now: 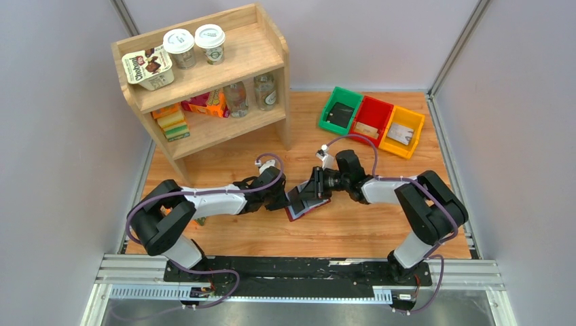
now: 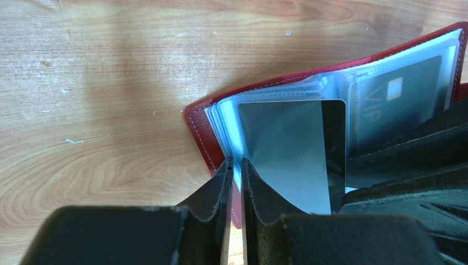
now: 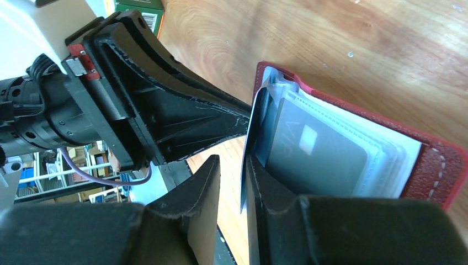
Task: Take the credit cards out of the card holder
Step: Remove the credit card from the card holder.
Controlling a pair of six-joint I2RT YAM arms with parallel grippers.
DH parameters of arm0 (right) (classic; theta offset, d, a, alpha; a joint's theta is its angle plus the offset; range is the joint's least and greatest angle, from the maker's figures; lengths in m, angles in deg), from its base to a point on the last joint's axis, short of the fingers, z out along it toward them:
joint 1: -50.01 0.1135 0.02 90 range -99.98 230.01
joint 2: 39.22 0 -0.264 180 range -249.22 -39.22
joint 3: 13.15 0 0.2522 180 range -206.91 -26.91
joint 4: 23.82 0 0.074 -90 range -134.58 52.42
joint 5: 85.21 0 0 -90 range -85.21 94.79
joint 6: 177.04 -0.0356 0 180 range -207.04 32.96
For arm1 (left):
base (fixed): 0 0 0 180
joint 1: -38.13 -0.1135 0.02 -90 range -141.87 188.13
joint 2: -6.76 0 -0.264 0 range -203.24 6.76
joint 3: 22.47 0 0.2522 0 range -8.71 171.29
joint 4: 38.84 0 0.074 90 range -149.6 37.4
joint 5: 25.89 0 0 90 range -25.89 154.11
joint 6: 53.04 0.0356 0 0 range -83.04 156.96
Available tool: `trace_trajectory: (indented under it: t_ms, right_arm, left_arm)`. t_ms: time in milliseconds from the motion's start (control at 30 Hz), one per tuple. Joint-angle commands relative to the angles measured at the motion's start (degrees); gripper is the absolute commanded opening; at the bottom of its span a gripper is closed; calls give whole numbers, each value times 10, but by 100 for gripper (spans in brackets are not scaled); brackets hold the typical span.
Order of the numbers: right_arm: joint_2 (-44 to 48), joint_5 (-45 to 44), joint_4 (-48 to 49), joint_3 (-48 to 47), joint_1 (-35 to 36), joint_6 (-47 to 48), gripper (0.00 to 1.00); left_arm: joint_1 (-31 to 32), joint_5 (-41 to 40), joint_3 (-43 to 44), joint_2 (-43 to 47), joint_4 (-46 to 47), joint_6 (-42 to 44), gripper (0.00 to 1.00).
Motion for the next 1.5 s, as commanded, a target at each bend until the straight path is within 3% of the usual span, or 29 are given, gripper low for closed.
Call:
trace_trajectory:
  t_ms: [0, 300, 667, 733, 833, 1467]
  right_arm:
    - [22, 33, 41, 0, 6, -14, 25]
    - [-61, 23, 40, -15, 8, -28, 26]
    - [-85, 31, 32, -39, 15, -34, 31]
    - [-77, 40, 52, -29, 7, -45, 30]
    - [-65, 47, 66, -16, -8, -56, 26]
    - [-38, 72, 79, 24, -66, -51, 10]
  left_arm:
    - [4, -8, -8, -29, -59, 12, 16]
    - [4, -4, 6, -29, -73, 34, 15]
    - [4, -11, 32, -38, -114, 65, 15]
    - [4, -15, 31, -39, -121, 64, 15]
    - [4, -20, 29, -38, -126, 65, 3]
    - [4, -26, 36, -46, -135, 68, 0]
